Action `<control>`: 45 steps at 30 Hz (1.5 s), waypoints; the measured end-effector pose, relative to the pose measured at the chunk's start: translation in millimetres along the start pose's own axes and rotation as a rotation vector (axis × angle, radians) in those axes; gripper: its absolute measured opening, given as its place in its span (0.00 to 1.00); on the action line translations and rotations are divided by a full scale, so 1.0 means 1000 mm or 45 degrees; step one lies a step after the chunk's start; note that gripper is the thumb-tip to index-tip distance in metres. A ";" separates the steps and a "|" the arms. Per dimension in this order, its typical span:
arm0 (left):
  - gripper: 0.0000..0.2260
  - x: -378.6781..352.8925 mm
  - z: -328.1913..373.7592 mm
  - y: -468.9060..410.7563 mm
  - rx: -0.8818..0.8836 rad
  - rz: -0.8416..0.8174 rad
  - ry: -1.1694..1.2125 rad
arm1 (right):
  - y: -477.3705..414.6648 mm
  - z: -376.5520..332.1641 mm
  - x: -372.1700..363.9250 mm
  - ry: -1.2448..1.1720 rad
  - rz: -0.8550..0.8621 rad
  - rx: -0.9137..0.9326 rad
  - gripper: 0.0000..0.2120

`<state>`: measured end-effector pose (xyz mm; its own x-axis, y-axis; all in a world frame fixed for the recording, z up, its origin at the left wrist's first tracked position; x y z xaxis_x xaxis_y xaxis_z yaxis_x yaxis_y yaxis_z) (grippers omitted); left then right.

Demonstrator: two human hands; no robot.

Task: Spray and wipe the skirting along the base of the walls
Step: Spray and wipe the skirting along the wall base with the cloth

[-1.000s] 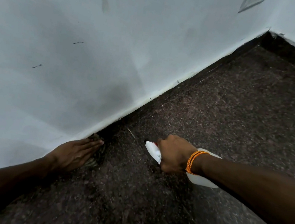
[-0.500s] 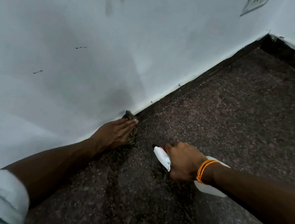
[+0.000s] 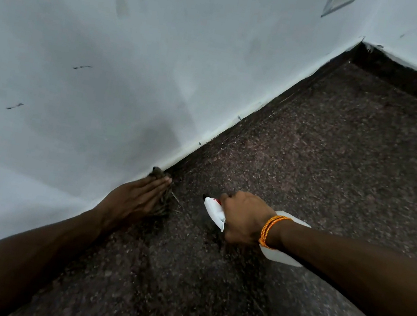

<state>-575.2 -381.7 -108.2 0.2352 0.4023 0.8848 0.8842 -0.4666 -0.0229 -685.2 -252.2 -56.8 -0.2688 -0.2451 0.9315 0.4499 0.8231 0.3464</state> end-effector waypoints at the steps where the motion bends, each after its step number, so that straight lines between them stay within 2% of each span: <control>1: 0.21 -0.001 -0.005 -0.010 0.011 0.015 0.007 | 0.000 0.005 0.001 -0.002 0.004 -0.016 0.19; 6: 0.22 -0.008 -0.008 -0.019 0.013 -0.046 0.040 | 0.001 0.022 0.011 0.005 0.069 -0.057 0.18; 10: 0.22 -0.015 -0.010 -0.030 -0.004 -0.133 -0.014 | 0.001 0.027 0.013 -0.025 0.126 -0.052 0.22; 17: 0.24 -0.021 -0.029 -0.104 0.107 -0.120 0.071 | 0.000 0.041 0.002 -0.062 0.105 -0.054 0.23; 21: 0.20 -0.023 -0.017 -0.058 0.124 -0.127 0.107 | -0.007 0.056 0.002 -0.113 0.095 -0.081 0.22; 24: 0.20 -0.018 0.001 -0.007 0.109 -0.152 0.159 | -0.011 0.069 0.001 -0.153 0.094 -0.105 0.22; 26: 0.21 -0.019 0.001 -0.005 0.121 -0.172 0.158 | -0.013 0.077 0.000 -0.171 0.100 -0.122 0.22; 30: 0.21 -0.027 -0.011 -0.067 0.081 -0.111 0.053 | -0.019 0.088 -0.002 -0.212 0.114 -0.119 0.20; 33: 0.20 -0.033 -0.042 -0.150 0.170 -0.036 0.016 | -0.023 0.099 0.005 -0.201 0.107 -0.093 0.18; 36: 0.19 -0.045 -0.047 -0.179 0.158 -0.165 0.041 | -0.022 0.115 0.024 -0.185 0.125 -0.028 0.17; 43: 0.21 -0.023 -0.030 -0.099 0.003 -0.451 0.023 | -0.007 0.158 0.048 -0.115 0.070 0.108 0.22; 45: 0.21 -0.018 -0.033 -0.094 -0.029 -0.535 0.076 | -0.007 0.166 0.058 -0.093 0.031 0.101 0.20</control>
<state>-675.7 -371.6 -106.5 -0.1683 0.5151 0.8404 0.8888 -0.2893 0.3553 -845.1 -187.5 -23.6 -0.3214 -0.1891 0.9279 0.3891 0.8670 0.3114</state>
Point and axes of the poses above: each hand's wrist, its own y-axis away from the middle knuckle, its own x-axis out of the back of the hand, z = x × y, the point moved 10 cm from there along -y, towards the middle knuckle, and after that the axes turned 5 degrees about -x, right-handed, at the moved point
